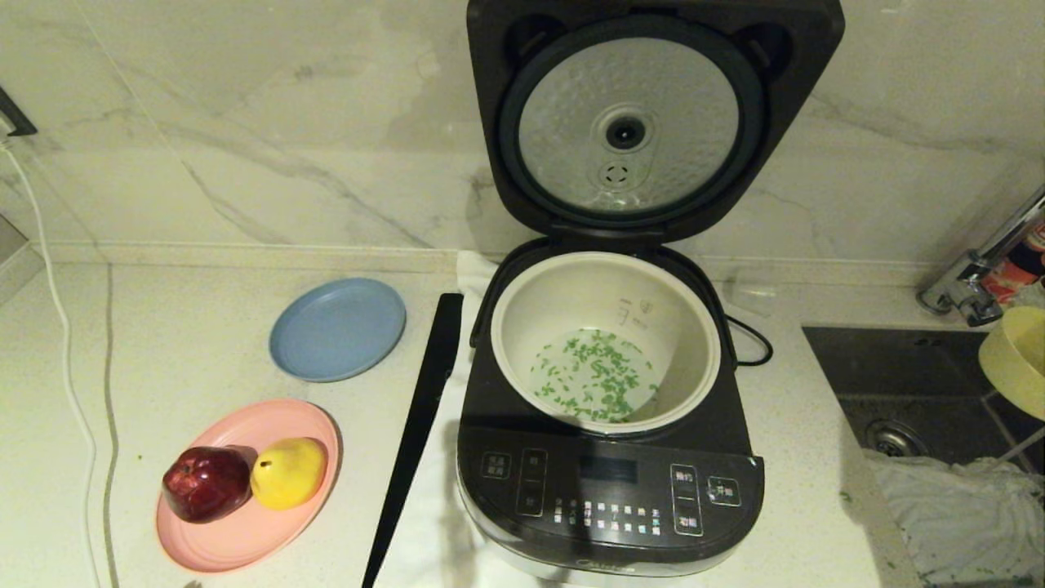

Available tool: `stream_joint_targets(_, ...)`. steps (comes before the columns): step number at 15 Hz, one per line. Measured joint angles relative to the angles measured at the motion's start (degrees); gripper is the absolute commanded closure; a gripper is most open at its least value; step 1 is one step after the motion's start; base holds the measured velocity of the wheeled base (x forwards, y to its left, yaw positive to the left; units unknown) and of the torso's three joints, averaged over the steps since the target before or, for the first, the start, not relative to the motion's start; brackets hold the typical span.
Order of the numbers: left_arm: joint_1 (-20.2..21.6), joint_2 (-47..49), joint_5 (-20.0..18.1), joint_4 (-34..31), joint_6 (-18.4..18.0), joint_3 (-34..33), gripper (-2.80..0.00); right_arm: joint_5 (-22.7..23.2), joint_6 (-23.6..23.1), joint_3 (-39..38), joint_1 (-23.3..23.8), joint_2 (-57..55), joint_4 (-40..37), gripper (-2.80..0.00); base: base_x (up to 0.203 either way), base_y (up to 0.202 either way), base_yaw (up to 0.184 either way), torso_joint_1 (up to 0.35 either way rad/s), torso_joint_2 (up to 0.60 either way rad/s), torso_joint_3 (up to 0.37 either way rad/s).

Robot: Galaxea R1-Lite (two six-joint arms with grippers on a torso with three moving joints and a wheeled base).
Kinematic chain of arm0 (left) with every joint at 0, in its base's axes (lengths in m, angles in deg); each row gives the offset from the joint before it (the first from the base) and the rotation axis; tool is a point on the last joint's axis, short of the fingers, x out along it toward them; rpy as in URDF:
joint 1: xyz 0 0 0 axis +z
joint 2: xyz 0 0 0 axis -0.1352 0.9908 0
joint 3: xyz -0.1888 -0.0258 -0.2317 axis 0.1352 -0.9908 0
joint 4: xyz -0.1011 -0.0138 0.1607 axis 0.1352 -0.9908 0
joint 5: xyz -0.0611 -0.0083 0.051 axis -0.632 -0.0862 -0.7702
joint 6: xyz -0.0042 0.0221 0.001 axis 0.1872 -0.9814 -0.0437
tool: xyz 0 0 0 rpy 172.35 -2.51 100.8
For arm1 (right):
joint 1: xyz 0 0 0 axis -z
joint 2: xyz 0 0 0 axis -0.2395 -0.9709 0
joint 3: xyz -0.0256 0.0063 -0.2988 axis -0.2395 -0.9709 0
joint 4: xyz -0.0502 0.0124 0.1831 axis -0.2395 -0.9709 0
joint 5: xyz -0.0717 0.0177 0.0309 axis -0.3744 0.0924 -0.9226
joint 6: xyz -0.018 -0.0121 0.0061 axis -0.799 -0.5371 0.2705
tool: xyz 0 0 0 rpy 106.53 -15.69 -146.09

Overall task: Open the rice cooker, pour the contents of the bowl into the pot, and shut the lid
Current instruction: Fill a bowl with water from the tap

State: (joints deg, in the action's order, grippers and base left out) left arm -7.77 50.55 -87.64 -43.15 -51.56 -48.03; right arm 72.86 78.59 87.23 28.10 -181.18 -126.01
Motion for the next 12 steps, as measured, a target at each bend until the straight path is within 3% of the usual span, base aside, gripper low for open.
stream_joint_targets(7, 0.0, 0.0, 0.01, -0.02, -0.02, 0.0, 0.0, 2.33, 0.04, 0.57, 12.44, -10.15, 7.87, 0.0, 0.0, 0.0, 0.0, 0.0, 0.0, 0.0)
stream_joint_targets(12, 0.0, -0.02, 0.0, 0.0, -0.02, 0.0, 0.0, 2.26, 0.16, 0.96, 18.41, -16.49, 15.68, 0.0, 0.0, 0.0, 0.0, 0.0, 0.0, 0.0)
